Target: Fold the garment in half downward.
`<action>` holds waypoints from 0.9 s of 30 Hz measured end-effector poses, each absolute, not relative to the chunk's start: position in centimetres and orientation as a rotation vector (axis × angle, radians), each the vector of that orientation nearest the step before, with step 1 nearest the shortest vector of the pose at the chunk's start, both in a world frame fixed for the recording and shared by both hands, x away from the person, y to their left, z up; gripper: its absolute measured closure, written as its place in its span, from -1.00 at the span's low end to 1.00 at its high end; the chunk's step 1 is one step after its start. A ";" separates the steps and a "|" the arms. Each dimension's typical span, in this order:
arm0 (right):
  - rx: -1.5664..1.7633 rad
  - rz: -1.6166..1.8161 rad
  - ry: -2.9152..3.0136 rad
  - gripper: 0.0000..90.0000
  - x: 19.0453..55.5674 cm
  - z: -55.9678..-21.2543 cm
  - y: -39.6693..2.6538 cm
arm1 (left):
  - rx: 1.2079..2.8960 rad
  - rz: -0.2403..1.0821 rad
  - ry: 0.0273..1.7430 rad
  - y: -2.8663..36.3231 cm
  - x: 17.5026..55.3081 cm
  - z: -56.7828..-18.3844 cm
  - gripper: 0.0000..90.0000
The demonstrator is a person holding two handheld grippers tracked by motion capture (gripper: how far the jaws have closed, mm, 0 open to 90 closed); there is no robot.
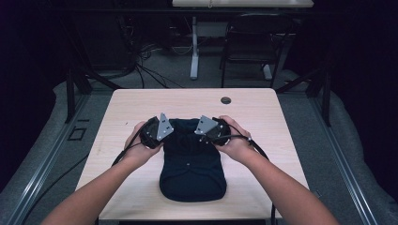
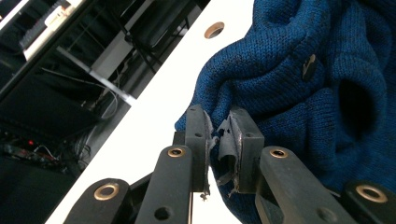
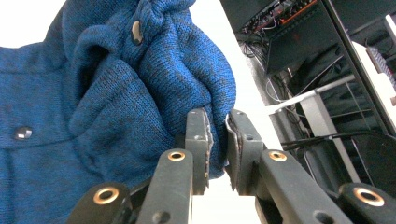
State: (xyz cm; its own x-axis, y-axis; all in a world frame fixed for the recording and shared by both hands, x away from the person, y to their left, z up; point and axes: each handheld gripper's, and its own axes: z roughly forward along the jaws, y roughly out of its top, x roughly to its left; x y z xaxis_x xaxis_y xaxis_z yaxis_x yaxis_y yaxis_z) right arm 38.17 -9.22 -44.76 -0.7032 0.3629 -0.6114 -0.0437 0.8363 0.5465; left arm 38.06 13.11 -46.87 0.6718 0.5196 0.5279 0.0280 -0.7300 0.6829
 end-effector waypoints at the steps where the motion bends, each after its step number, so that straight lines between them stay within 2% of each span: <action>1: 0.225 0.707 2.251 0.76 37.5 -45.1 -9.3 | 2.235 0.968 0.408 13.1 37.6 -47.2 0.77; 10: 0.240 0.704 2.266 0.76 37.5 -45.3 -9.5 | 2.230 0.960 0.438 13.2 38.4 -47.1 0.77; 20: 0.308 0.728 2.236 0.75 39.9 -43.5 -9.0 | 2.207 1.011 0.481 13.1 40.5 -44.6 0.77; 23: 0.330 0.745 2.215 0.75 40.4 -42.7 -8.9 | 2.177 1.042 0.494 13.1 41.2 -43.1 0.77; 25: 0.367 0.811 2.123 0.75 40.6 -41.3 -9.0 | 2.075 1.100 0.489 13.3 40.7 -41.3 0.77; 27: 0.360 0.830 2.069 0.74 40.0 -41.0 -9.0 | 2.069 1.095 0.455 13.2 40.0 -41.4 0.77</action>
